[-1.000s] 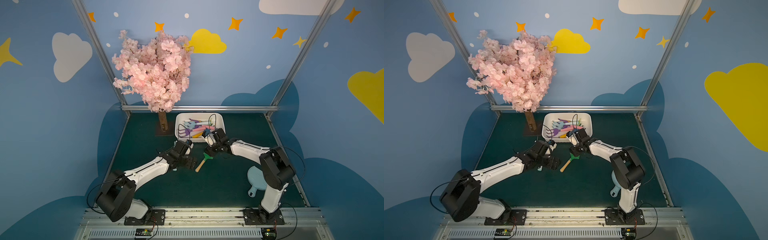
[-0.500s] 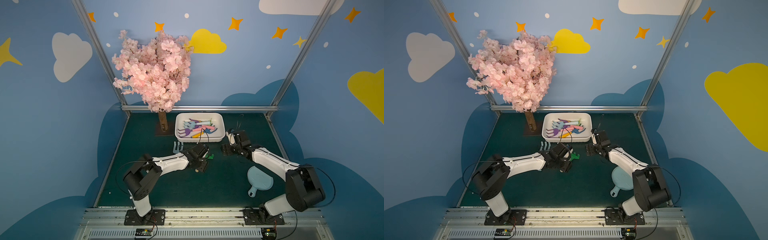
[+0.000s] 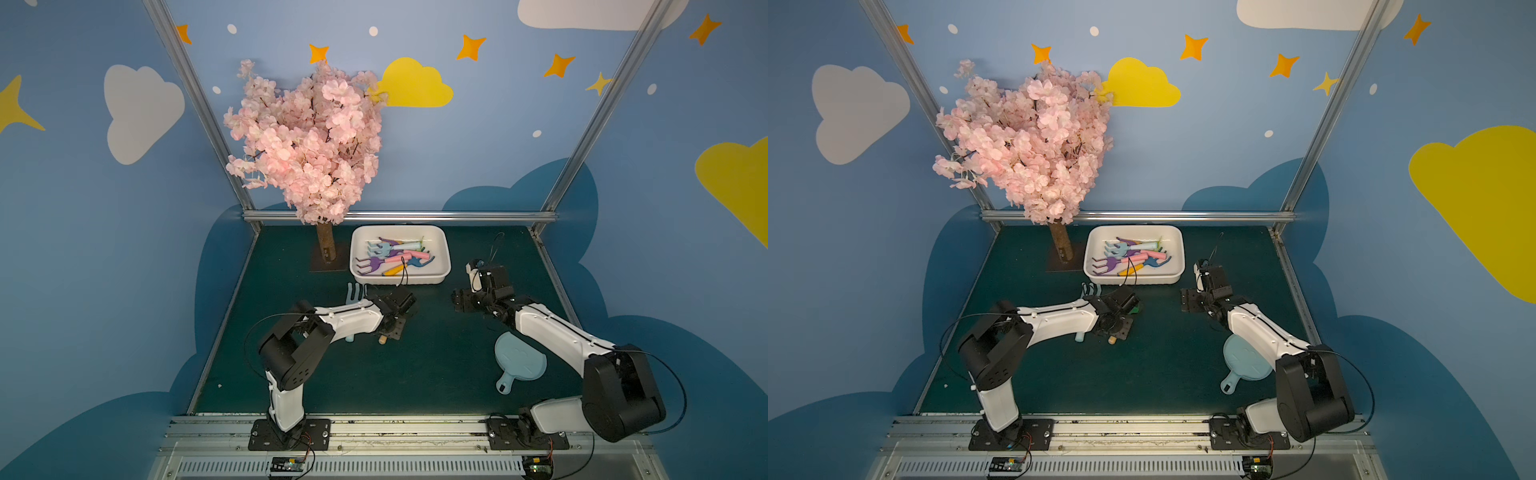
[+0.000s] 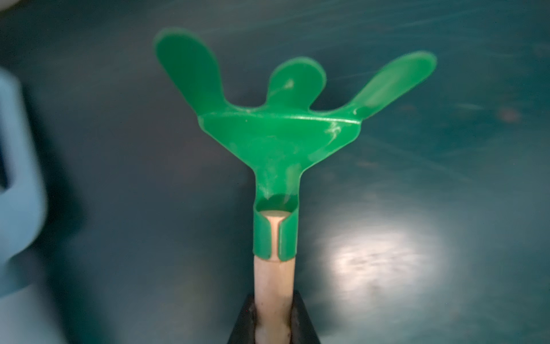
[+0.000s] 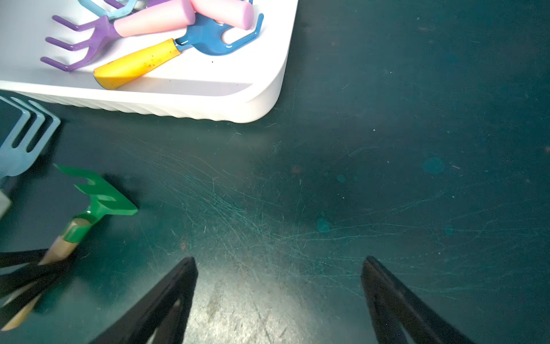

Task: Take the hand rake out of the storage box
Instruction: Place the rake at the center of the board.

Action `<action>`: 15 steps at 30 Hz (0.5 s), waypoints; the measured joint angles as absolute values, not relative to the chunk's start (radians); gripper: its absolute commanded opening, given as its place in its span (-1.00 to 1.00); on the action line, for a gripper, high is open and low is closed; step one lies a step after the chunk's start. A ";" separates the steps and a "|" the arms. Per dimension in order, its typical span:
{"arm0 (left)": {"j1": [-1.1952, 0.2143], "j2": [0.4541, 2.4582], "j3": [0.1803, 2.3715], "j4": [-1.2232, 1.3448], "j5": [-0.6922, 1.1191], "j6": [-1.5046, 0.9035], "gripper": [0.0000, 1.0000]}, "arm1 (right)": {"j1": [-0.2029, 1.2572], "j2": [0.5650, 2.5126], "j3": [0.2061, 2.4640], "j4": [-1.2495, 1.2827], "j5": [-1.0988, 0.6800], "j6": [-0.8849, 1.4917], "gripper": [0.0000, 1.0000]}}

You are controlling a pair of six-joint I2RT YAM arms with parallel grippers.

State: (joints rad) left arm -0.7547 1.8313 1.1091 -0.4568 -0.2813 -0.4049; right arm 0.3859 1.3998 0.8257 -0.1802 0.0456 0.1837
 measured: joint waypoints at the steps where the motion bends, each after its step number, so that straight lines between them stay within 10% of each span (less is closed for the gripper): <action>1: -0.741 1.822 1.103 -0.468 -0.289 -0.419 -0.76 | 0.385 1.400 0.822 -0.179 0.046 0.184 0.80; 15: -0.650 1.932 1.267 -0.553 -0.312 -0.582 -0.73 | 0.385 1.372 0.784 -0.141 0.066 0.192 0.81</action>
State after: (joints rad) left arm -0.6502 1.9320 1.2667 -0.5526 -0.3119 -0.5816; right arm 0.3847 1.3724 0.7837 -0.1410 0.0662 0.1917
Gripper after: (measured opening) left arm 0.174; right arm 0.902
